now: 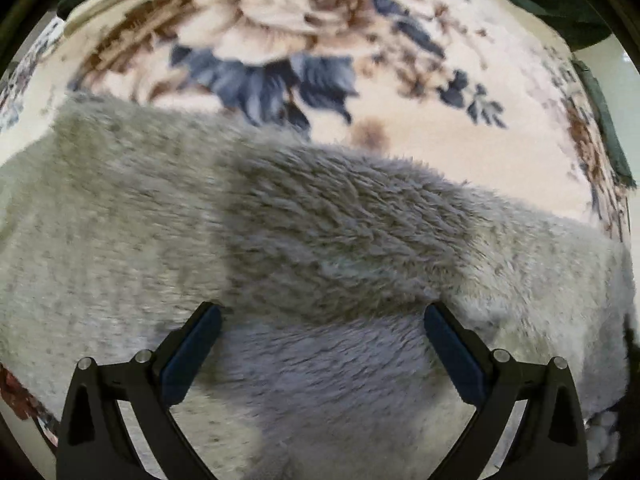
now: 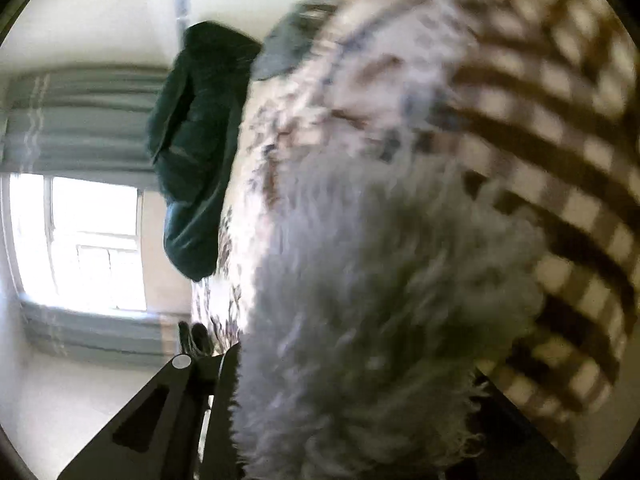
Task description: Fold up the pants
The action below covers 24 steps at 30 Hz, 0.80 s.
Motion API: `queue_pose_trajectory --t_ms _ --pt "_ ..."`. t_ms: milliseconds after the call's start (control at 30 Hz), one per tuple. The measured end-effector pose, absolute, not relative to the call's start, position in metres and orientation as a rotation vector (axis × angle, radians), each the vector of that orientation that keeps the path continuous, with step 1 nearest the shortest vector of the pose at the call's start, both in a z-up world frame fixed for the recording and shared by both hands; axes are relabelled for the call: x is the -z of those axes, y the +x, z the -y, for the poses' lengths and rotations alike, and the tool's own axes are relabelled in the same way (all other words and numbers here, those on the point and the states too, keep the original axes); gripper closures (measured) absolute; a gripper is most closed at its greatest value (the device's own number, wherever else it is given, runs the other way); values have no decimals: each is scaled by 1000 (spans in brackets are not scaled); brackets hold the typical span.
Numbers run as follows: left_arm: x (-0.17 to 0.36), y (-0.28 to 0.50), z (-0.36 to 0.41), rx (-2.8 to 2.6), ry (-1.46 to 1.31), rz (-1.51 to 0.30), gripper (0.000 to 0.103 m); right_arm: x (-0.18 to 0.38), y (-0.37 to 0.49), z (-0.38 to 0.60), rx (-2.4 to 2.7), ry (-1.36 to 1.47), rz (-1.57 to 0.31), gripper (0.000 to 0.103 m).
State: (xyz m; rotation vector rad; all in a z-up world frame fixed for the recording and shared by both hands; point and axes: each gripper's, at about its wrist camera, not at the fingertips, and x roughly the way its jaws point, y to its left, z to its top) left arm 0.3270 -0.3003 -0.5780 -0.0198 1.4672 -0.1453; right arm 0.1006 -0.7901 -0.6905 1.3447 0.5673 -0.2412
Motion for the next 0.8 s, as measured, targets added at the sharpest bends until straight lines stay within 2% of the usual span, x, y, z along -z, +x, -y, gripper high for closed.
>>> queue_pose_trajectory --t_ms 233,433,533,700,767,800 --pt "535 325 226 141 -148 -1432 0 580 148 708 135 1098 -615 84" --pt "511 306 125 68 -214 -1400 0 533 231 574 -18 926 -721 84" --pt "507 309 74 29 -256 -1411 0 545 258 493 -83 798 -802 84" --pt "513 307 13 -16 -250 -1416 0 598 281 365 -174 539 -972 84" --pt "512 309 -1 -19 -258 -1411 0 624 288 326 -192 432 -1103 78" --pt "511 310 -5 -17 -264 -1409 0 639 290 310 -201 383 -1191 64"
